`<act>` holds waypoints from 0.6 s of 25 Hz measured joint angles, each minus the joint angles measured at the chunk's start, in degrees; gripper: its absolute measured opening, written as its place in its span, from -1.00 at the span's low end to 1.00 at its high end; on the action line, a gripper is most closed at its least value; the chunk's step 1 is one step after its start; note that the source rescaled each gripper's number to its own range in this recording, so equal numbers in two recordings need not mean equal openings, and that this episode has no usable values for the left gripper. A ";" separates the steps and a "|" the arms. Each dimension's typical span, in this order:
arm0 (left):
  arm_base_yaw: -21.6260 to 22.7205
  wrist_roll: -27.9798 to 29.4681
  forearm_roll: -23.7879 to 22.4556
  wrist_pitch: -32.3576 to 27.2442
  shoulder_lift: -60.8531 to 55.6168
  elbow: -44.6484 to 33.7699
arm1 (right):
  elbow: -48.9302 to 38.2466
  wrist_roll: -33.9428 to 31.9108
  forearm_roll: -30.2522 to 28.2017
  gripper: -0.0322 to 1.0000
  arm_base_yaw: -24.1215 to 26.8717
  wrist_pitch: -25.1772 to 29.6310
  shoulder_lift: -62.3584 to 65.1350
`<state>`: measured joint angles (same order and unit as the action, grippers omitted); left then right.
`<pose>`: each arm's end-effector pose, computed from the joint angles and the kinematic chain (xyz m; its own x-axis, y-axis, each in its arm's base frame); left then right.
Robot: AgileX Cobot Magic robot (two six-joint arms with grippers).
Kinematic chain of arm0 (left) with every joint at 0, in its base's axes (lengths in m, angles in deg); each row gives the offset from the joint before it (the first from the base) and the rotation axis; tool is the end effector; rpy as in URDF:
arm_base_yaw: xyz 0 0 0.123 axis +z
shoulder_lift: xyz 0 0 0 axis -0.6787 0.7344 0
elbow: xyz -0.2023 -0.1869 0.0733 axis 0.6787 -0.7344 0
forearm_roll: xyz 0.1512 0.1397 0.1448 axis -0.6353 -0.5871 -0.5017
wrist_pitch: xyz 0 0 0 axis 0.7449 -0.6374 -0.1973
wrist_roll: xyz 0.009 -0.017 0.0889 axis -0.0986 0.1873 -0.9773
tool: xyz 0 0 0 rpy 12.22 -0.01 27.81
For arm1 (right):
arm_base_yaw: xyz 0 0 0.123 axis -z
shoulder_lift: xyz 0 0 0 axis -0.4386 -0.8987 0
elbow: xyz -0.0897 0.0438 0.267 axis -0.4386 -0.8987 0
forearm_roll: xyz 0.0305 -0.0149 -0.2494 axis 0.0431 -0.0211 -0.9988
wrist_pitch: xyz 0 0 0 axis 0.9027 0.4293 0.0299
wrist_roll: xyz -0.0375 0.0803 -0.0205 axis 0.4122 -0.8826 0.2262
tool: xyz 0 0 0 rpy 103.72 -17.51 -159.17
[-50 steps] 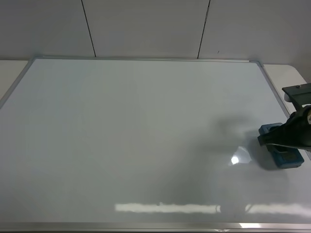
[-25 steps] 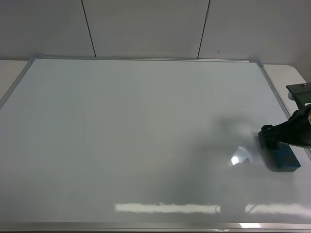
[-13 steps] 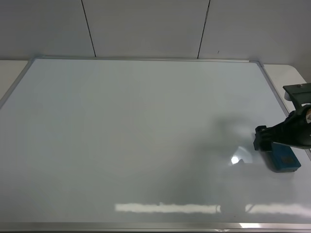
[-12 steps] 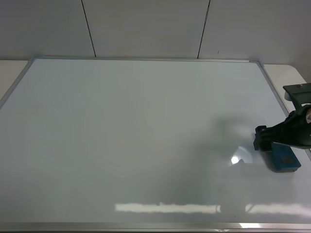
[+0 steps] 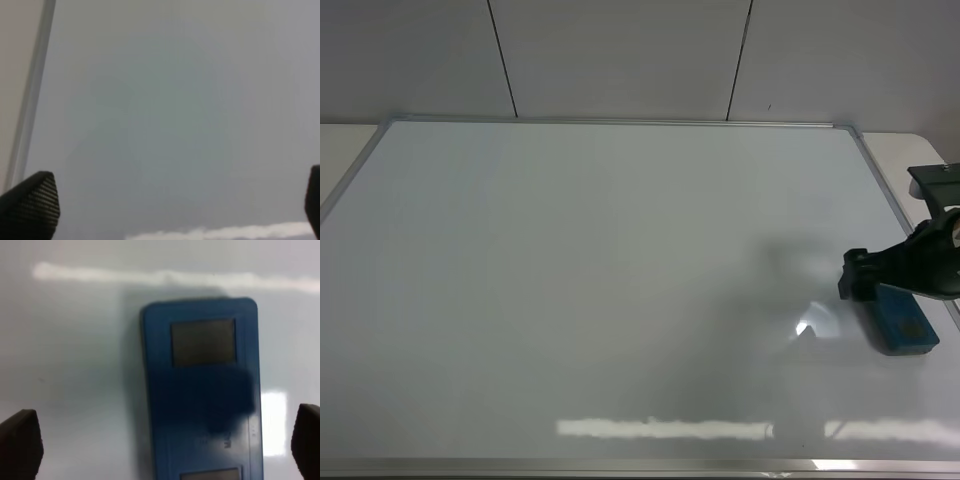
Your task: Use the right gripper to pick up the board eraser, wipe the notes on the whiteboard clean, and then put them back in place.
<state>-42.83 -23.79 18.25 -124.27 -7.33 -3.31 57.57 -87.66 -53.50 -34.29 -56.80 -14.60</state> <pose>-0.0061 -0.0070 0.2792 -0.4435 0.0025 -0.8963 0.0712 0.9969 -0.0325 0.2016 0.0204 0.1645 -0.9078 -0.0695 -0.4135 -0.0474 0.9969 -0.0634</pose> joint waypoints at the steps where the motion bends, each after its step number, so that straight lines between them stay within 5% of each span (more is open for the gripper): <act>1: 0.00 0.00 0.00 0.00 0.00 0.00 | 0.00 0.00 0.39 1.00 0.00 0.00 1.31; 9: 0.00 0.00 0.00 0.00 0.00 0.00 | -0.05 0.00 0.67 1.00 0.00 1.14 19.10; 15: 0.00 0.00 0.00 0.00 0.00 0.00 | -0.05 0.00 -0.37 1.00 0.00 7.86 34.37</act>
<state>-42.83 -23.79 18.25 -124.27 -7.33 -3.31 57.52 -87.66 -53.88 -34.29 -48.94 19.77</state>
